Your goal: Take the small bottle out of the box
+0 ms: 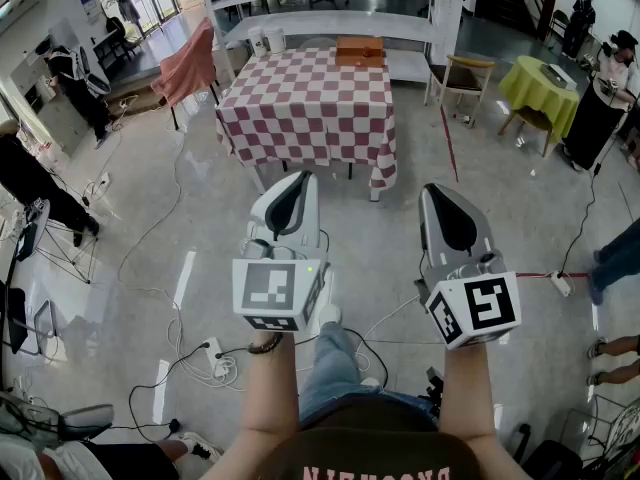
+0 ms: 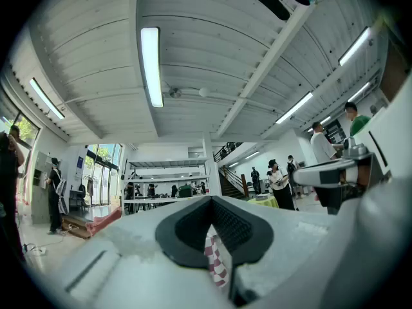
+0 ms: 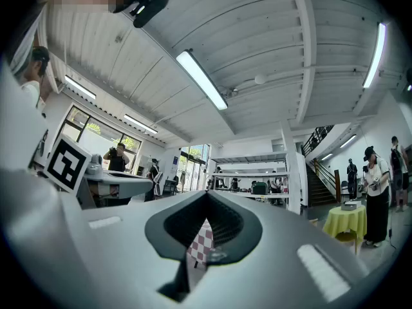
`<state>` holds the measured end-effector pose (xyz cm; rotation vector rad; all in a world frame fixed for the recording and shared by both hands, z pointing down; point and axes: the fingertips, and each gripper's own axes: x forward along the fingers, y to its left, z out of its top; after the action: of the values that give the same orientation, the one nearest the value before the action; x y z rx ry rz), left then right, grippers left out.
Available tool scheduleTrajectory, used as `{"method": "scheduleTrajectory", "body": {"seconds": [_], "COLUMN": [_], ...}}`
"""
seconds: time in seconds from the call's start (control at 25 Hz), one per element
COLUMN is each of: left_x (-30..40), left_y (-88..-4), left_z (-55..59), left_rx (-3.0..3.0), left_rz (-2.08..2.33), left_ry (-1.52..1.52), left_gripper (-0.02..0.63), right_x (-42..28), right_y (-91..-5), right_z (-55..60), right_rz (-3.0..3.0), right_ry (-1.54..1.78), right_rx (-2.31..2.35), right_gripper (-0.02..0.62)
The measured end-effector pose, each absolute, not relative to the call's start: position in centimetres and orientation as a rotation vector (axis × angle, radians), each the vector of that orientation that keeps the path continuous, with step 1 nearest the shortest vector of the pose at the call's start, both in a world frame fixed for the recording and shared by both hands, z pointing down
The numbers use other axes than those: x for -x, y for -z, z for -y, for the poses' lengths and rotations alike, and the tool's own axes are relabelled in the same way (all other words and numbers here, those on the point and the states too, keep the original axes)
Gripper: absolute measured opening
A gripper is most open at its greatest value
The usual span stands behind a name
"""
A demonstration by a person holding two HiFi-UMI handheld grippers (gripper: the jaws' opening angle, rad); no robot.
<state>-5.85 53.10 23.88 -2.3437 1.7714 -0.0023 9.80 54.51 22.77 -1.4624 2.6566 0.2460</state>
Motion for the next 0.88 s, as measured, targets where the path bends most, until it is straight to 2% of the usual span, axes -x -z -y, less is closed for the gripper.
{"method": "scheduleTrajectory", "body": {"seconds": [0.56,0.88], "left_x": [7.2,10.5], "left_y": [-24.2,-26.1], "left_z": [-47.7,-39.6], "left_rx": [2.410,2.487], "left_rz": [-1.784,-1.761], "left_ry": [-0.035,-0.029], "left_gripper": [-0.003,-0.003], "right_x": [-8.9,-4.9], "right_y": [-23.5,-25.6], "right_z": [-48.4,-41.0], "right_rz": [-2.664,-2.709], "right_ry": [-0.158,-0.144], "right_rx": [1.448,1.485], "right_gripper": [0.000,0.002]}}
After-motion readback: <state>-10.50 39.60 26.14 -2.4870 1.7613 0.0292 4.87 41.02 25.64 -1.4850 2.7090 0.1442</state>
